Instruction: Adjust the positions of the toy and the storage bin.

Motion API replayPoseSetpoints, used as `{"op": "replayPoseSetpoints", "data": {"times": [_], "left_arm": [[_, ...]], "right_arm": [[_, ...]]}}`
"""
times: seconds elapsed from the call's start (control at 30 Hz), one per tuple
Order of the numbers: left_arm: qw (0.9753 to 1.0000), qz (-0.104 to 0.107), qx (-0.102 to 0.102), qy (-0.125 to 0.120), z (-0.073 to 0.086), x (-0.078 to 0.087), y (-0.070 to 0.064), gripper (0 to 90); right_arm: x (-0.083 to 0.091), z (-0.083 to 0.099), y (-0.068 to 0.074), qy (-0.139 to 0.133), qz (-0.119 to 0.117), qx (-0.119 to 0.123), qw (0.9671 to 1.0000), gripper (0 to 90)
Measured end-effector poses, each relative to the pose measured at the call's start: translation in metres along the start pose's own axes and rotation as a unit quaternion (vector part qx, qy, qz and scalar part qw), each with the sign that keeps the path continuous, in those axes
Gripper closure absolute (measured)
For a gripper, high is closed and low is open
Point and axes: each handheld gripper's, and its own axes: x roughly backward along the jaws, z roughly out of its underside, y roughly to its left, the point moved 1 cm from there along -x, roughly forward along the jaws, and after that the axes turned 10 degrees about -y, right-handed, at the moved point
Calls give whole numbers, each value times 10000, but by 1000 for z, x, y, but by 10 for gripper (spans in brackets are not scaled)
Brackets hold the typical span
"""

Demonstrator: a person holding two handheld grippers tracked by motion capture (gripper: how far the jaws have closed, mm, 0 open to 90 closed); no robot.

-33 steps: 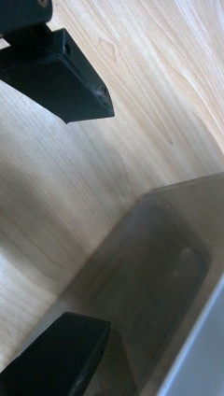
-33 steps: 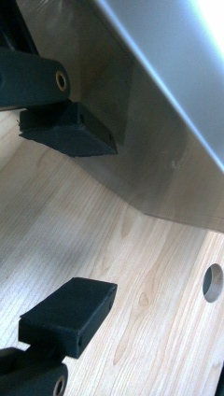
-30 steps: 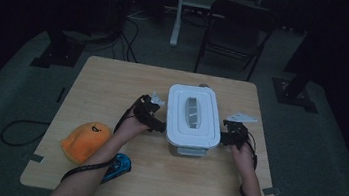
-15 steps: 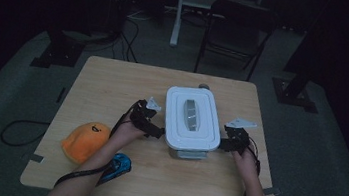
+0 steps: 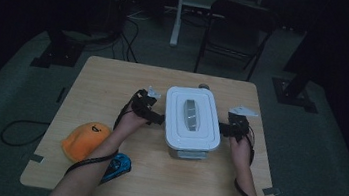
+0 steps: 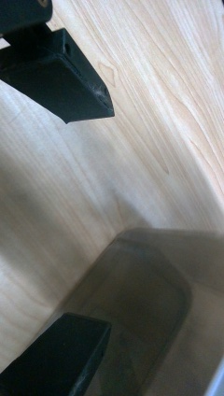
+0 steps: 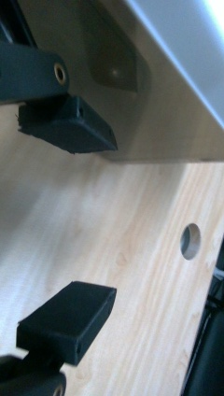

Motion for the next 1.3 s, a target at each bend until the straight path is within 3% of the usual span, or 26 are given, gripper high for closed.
{"op": "replayPoseSetpoints", "data": {"times": [0.03, 0.13, 0.2, 0.23, 0.4, 0.47, 0.5, 0.53, 0.7, 0.9, 1.07, 1.1, 1.2, 1.3], "left_arm": [[10000, 3, 15, 14, -1, -2, 1, 20], [10000, -29, 43, 31, -4, -6, 5, 20], [10000, -29, 43, 31, -4, -6, 5, 20], [10000, -63, 17, 48, -6, -7, 5, 20], [10000, 9, 13, 87, -7, -6, 4, 20], [10000, 25, -27, 86, -7, -5, 3, 20], [9999, 41, -97, 111, -7, -4, -1, 21], [9999, 41, -97, 111, -7, -4, -1, 21], [9997, 49, -211, 150, -7, 2, -10, 21], [9990, 178, -339, 214, 0, 16, -27, 21], [9987, 266, -388, 176, 6, 24, -38, 21], [9985, 314, -436, 143, 9, 28, -45, 21], [9981, 367, -477, 123, 10, 30, -50, 21], [9969, 574, -541, 47, 13, 38, -62, 20]], "right_arm": [[-4, -2, 0, 12, 73, -14, 10000, 235], [-13, -7, -5, -84, 14, -377, 9993, 242], [-15, -8, -5, -116, 10, -446, 9989, 242], [-20, -10, -4, -65, 107, -389, 9992, 254], [-25, -12, -5, -14, 7, -375, 9993, 283], [-25, -11, -5, -28, -78, -390, 9992, 288], [-25, -10, -4, -53, -313, -462, 9984, 319], [-25, -10, -4, -53, -313, -462, 9984, 319], [-19, -5, -2, -61, -495, -473, 9976, 355], [-7, -2, 1, -24, -699, -221, 9973, 357], [2, 2, 2, -16, -851, -200, 9962, 356], [6, 5, 2, -29, -923, -245, 9954, 356], [14, 9, 1, -24, -1004, -236, 9947, 356], [23, 14, 2, -70, -1034, -196, 9944, 356]]}}
